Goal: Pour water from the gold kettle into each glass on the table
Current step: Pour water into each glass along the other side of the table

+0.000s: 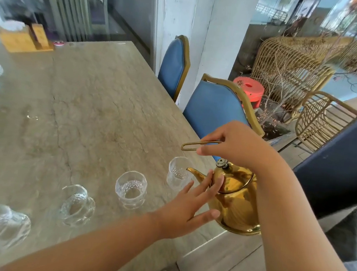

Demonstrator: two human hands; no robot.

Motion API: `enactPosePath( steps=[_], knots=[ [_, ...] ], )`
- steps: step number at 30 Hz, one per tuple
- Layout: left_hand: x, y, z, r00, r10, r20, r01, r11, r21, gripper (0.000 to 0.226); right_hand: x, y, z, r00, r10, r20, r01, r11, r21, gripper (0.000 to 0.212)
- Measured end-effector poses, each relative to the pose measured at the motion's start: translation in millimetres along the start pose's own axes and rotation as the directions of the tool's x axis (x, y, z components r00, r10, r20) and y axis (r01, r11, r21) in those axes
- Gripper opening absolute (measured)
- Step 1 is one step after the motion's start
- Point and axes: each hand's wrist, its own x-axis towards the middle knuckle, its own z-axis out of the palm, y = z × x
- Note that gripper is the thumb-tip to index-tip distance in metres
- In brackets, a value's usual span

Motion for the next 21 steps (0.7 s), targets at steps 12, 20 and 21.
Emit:
enactPosePath(
  steps=[12,20,21],
  knots=[
    [13,2,7,0.997,-0.039,-0.062,0.035,0.997,-0.066,0.068,17,-2,-1,0.995,-0.053,0.080,0.061,0.993,-0.105,0.019],
    [15,6,7,0.996,-0.048,-0.075,0.043,0.996,-0.074,0.068,19,-7,-5,0.991,-0.072,0.111,0.087,0.987,-0.136,0.020],
    [15,6,7,0.996,-0.049,-0.075,0.044,0.996,-0.074,0.068,19,-7,-5,0.991,-0.078,0.111,0.094,0.985,-0.146,0.022]
  ],
)
